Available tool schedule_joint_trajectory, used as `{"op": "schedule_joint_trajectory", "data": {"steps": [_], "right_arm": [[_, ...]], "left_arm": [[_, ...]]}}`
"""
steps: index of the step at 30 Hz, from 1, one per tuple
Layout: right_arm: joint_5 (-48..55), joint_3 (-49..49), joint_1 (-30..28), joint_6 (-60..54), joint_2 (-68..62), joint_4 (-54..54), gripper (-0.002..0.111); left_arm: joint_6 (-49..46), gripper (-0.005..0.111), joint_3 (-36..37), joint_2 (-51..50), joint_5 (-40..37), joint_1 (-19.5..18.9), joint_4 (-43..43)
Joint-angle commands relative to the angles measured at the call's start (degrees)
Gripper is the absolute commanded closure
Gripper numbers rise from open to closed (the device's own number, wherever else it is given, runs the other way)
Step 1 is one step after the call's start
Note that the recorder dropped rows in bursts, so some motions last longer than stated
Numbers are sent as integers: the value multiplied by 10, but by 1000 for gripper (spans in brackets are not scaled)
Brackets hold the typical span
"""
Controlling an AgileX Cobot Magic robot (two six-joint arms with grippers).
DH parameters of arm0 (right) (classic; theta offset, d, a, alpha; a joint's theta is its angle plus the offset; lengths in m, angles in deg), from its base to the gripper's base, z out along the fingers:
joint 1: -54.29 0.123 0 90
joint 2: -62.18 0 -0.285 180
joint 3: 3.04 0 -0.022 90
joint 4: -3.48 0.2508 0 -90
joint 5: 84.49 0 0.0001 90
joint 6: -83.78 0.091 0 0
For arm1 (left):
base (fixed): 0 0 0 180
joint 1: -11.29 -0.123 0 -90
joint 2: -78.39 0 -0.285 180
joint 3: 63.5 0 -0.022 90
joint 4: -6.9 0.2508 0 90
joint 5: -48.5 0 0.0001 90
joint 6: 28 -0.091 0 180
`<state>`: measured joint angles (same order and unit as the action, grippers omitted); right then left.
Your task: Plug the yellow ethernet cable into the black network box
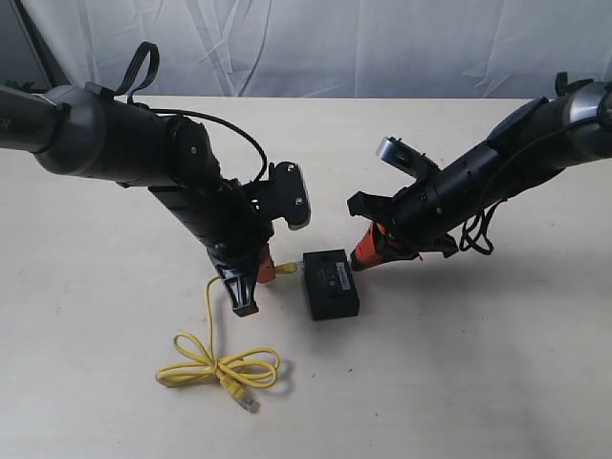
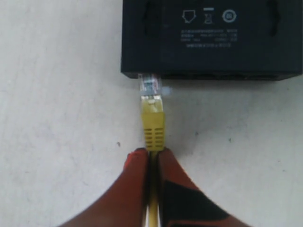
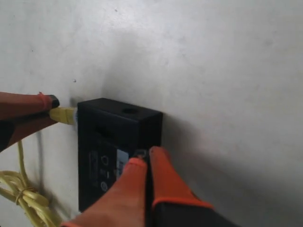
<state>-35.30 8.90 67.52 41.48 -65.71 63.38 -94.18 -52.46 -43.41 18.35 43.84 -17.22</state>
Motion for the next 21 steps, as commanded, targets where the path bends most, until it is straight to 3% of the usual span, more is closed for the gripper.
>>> {"op": "schedule_joint_trajectory", "data": {"steps": [1, 9, 21], "right_arm": [[-3, 0, 8, -6, -2, 11, 108], [5, 0, 53, -32, -2, 25, 108], [16, 0, 56, -38, -2, 41, 108]], "left_arm": [[0, 107, 0, 0, 1, 2, -9], [0, 107, 0, 0, -1, 2, -9], [0, 107, 0, 0, -4, 2, -9]]}}
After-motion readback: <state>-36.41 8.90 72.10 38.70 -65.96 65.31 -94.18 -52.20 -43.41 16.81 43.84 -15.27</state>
